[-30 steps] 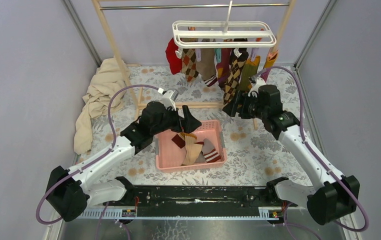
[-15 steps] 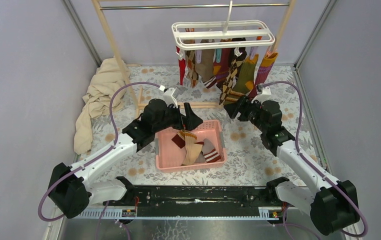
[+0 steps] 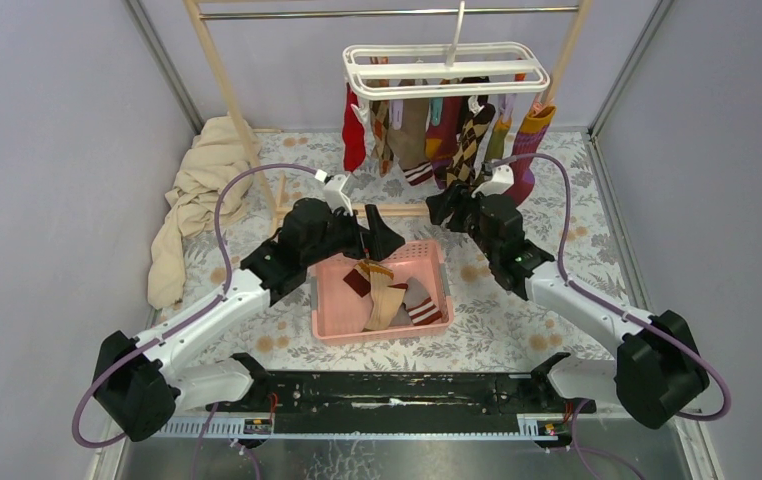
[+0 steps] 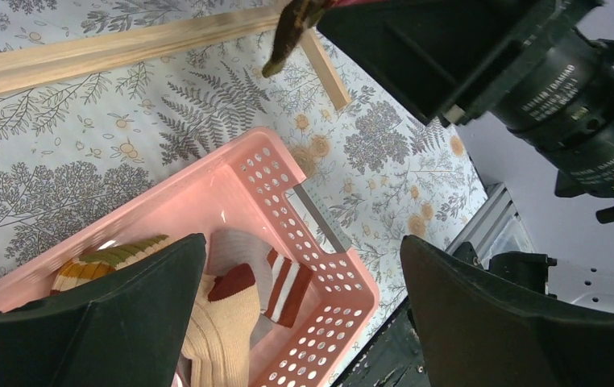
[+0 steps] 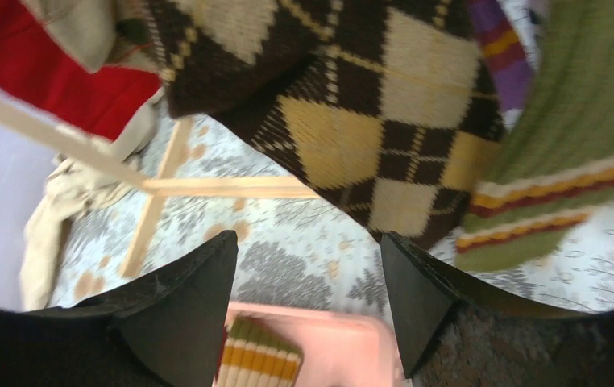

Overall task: Remove the socks clipped to the hanger
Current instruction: Adjust the hanger on the clothesline, then remove the sock from the hanger.

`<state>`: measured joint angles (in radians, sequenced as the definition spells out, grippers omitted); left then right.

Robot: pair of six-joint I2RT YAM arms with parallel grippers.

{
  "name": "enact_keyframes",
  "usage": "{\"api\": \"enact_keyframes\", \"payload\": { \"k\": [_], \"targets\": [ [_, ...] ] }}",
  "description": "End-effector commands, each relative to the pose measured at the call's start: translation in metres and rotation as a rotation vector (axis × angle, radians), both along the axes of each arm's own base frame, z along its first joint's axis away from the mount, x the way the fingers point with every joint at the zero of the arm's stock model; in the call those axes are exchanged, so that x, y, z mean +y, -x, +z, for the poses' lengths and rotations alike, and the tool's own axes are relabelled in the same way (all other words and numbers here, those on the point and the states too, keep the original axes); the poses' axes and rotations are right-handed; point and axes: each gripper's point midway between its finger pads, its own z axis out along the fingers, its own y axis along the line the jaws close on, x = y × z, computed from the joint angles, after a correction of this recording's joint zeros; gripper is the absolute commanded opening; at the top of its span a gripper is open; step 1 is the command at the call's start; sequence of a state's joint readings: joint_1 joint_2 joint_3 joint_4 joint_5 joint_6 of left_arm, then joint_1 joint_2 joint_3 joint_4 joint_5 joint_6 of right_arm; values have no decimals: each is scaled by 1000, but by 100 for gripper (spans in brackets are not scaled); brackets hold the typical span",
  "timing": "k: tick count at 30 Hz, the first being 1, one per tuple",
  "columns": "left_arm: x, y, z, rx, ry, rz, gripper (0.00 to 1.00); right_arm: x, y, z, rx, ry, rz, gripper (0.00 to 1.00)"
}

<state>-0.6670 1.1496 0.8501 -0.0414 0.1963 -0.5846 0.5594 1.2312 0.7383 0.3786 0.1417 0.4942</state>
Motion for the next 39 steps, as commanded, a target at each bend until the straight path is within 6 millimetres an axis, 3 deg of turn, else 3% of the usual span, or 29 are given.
{"api": "enact_keyframes", "payload": {
  "k": [1,5,12,19,21,24,33,39],
  "targets": [
    [3,1,10,-45,15,11,99,-33,-25,23,-66,28,-243,73],
    [5,2,9,-50,9,13,99,-42,-34,27,-92,68,-295,74],
    [4,2,9,-53,8,10,99,-23,-47,33,-158,67,-224,80],
    [6,2,8,-56,-2,9,99,-27,-60,25,-131,85,-288,88],
    [6,2,8,-57,-5,12,99,-29,-63,21,-123,84,-312,83],
    [6,1,6,-57,-10,12,99,-33,-66,21,-129,89,-339,65],
    [7,2,7,-61,-11,13,99,-36,-55,42,-203,98,-306,2],
    [3,1,18,-72,3,-4,99,-36,-28,75,-263,60,-216,0]
  ]
}}
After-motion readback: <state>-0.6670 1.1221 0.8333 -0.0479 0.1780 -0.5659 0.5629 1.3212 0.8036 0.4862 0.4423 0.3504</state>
